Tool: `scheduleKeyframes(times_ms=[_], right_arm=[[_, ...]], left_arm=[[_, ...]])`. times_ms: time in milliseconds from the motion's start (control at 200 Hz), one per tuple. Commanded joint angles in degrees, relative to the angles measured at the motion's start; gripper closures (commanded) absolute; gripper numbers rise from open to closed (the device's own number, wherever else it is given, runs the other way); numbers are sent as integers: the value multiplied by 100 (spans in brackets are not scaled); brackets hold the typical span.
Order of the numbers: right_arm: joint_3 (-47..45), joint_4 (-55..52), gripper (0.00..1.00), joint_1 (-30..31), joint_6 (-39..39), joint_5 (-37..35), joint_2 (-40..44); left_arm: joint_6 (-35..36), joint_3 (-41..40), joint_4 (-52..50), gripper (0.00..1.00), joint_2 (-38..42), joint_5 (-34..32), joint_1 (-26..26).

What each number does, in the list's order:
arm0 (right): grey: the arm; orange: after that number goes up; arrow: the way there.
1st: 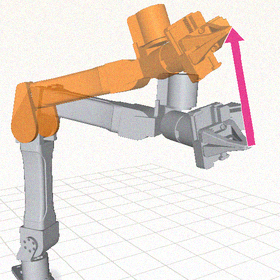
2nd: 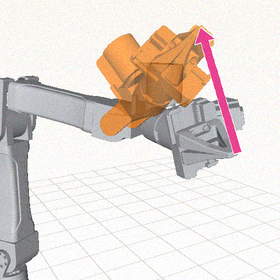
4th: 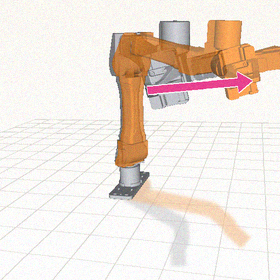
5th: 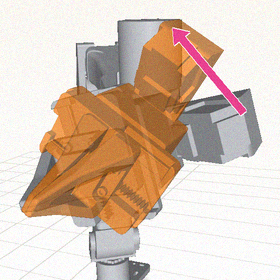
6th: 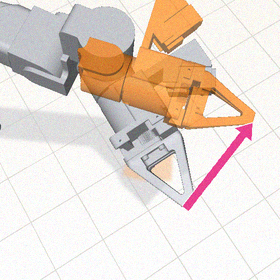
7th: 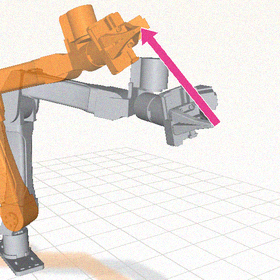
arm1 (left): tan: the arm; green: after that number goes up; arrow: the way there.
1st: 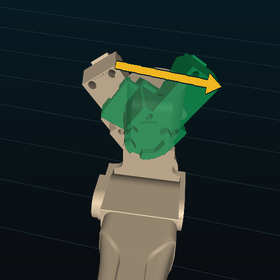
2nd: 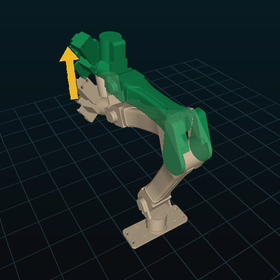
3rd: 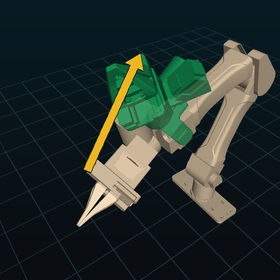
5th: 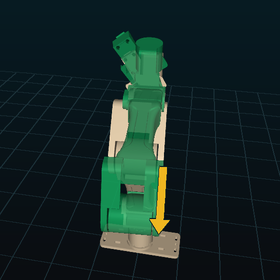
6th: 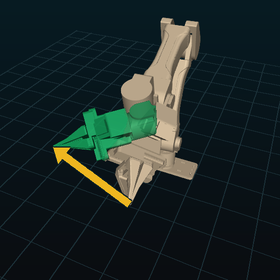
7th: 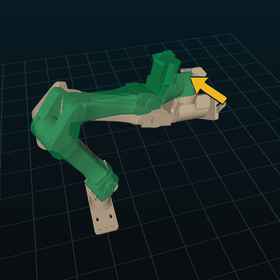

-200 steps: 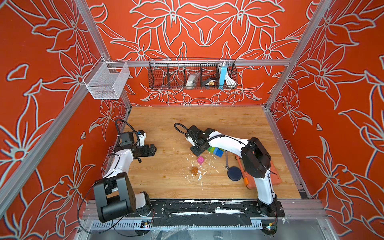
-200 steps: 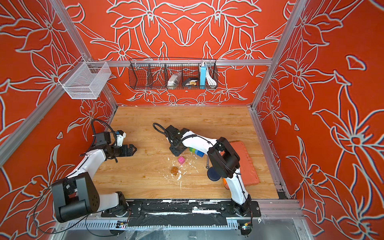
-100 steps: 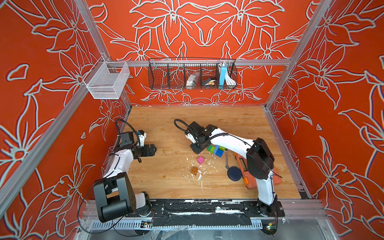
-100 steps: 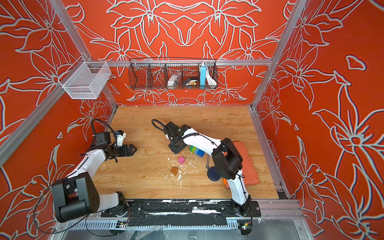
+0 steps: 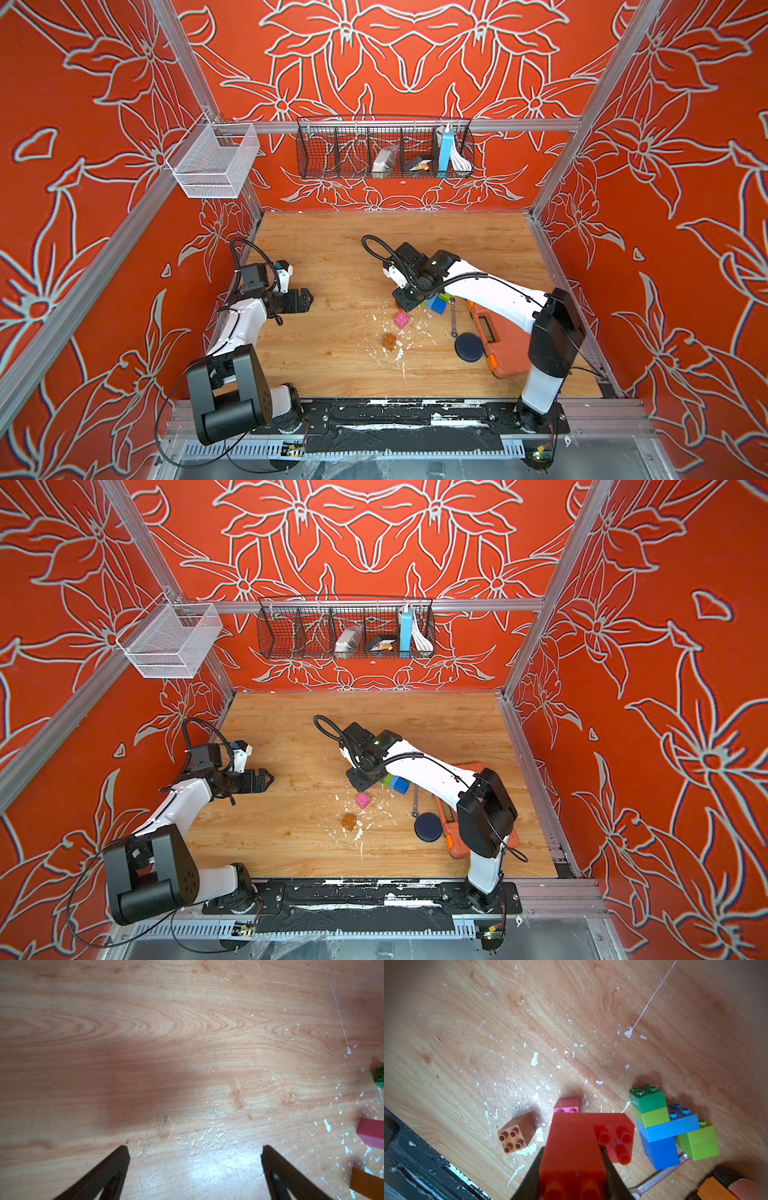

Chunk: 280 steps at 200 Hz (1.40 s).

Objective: Assemble the letter h with lego
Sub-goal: Assemble the lego brick with the lego brick.

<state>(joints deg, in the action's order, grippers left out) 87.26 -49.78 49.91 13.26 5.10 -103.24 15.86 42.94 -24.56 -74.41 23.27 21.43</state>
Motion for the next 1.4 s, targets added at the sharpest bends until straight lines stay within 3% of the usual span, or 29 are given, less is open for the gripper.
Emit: scheduleKeyframes(times_ms=[0,250,1396], right_arm=[[-101,-21,74,36,175,104,-14],[-504,441,74,181,-157,42,-30],[-674,172,76,285,-299,-26,-682]], left_arm=[[93,-12,-72,1,-8,87,18],[90,-17,-68,1,-8,91,16],[100,16,-98,1,-58,124,18]])
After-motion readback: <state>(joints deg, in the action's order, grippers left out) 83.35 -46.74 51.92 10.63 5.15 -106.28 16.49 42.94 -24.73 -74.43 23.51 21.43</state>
